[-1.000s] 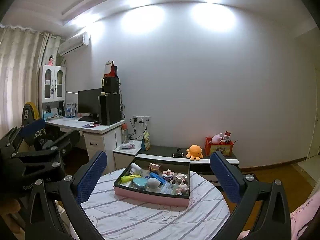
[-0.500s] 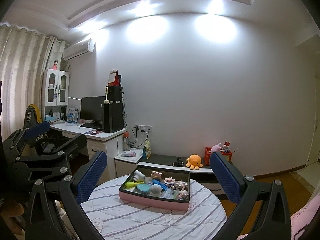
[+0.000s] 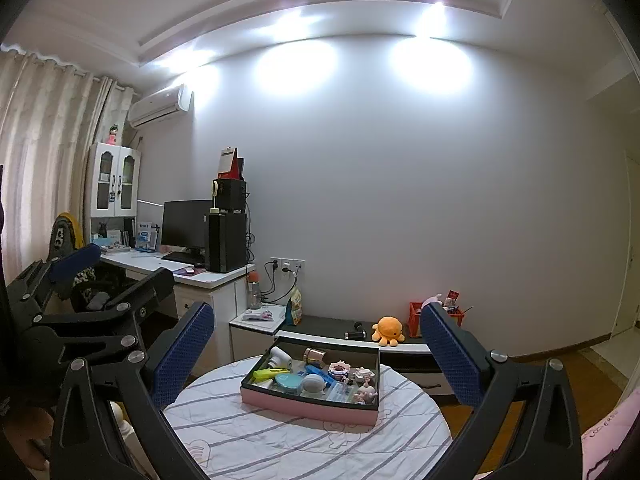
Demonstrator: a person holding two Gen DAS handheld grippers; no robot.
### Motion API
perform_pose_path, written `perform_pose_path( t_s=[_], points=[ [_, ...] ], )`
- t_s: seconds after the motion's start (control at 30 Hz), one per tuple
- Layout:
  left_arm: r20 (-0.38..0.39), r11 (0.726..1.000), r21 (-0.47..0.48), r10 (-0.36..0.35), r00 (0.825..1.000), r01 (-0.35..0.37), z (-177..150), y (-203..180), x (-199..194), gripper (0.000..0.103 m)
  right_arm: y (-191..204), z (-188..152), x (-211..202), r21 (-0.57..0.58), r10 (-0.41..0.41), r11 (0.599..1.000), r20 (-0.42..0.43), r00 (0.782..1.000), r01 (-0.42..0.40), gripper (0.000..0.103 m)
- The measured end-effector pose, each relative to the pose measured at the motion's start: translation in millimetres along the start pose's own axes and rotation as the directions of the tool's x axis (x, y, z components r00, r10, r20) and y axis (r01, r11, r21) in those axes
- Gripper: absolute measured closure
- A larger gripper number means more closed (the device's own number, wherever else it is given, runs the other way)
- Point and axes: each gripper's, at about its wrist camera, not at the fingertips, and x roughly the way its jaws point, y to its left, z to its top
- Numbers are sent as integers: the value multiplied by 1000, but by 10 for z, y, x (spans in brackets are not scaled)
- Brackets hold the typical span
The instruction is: Organize rigid objects
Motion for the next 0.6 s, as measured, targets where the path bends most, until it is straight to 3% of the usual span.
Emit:
perform_pose_path(
  t_s=[0.6],
  points=[
    [8,1000,7,1,1000,-1,19,-30,-28,0,-20,-4,-40,7,8,1000,6,1000,-8,0]
  ],
)
